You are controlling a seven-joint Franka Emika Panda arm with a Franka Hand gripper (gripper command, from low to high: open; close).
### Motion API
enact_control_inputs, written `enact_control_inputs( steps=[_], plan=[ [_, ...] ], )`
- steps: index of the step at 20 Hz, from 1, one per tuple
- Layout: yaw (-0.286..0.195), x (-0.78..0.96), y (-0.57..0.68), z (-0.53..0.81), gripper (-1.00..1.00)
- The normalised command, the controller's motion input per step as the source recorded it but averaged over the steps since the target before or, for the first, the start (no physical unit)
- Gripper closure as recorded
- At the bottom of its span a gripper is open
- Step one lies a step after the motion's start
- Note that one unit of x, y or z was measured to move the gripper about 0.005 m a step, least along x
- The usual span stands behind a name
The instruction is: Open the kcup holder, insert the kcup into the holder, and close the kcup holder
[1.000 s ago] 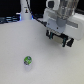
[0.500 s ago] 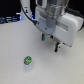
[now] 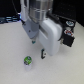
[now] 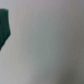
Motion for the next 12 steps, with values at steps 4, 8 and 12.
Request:
enact_control_inputs(
  steps=[4,8,12],
  plan=[
    [-0.199,0.40,-0.56,0.01,-1.00],
    [-0.191,0.54,-0.43,-0.03,-1.00],
    [-0.182,0.43,-0.24,-0.16,-1.00]
  ],
)
